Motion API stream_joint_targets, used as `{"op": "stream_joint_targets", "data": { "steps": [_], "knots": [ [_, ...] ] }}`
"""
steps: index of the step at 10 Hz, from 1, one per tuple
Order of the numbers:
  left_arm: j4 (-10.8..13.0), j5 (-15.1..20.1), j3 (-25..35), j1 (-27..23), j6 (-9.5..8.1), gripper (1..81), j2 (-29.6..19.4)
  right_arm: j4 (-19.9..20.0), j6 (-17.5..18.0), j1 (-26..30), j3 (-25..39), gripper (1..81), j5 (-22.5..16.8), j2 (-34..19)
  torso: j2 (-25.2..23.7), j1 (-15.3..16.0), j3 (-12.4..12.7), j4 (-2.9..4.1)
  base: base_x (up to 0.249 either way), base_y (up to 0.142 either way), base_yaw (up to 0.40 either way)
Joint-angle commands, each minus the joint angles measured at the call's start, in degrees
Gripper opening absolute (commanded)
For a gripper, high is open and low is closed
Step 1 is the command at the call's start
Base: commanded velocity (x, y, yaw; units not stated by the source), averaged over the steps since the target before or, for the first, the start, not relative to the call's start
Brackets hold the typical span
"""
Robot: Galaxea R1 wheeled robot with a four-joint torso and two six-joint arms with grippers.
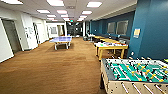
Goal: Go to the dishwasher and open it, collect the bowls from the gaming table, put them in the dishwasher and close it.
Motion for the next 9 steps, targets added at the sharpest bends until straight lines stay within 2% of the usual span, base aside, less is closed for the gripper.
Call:
{"op": "stream_joint_targets", "data": {
  "steps": [1, 8, 9],
  "knots": [
    [-0.17, 2.3, 0.14, -2.82, -0.07, 81.1, -0.05, -0.41, -0.18, 3.31, 0.34, 81.1, -2.74, -0.4, 0.0, 0.0, 0.0, 0.0, 0.154, 0.0, 0.0],
    [-0.52, 2.39, 0.14, -2.82, -0.07, 81.1, -0.14, -0.76, -0.27, 3.4, -0.1, 81.1, -2.74, 0.48, -0.02, 0.0, 0.02, 0.0, 0.134, 0.0, 0.0],
    [-0.52, 2.39, 0.14, -2.82, -0.07, 81.1, -0.23, -1.2, -0.27, 3.48, -0.1, 81.1, -2.83, 0.57, -0.02, 0.0, 0.0, 0.0, 0.134, 0.062, 0.0]
  ]
}}
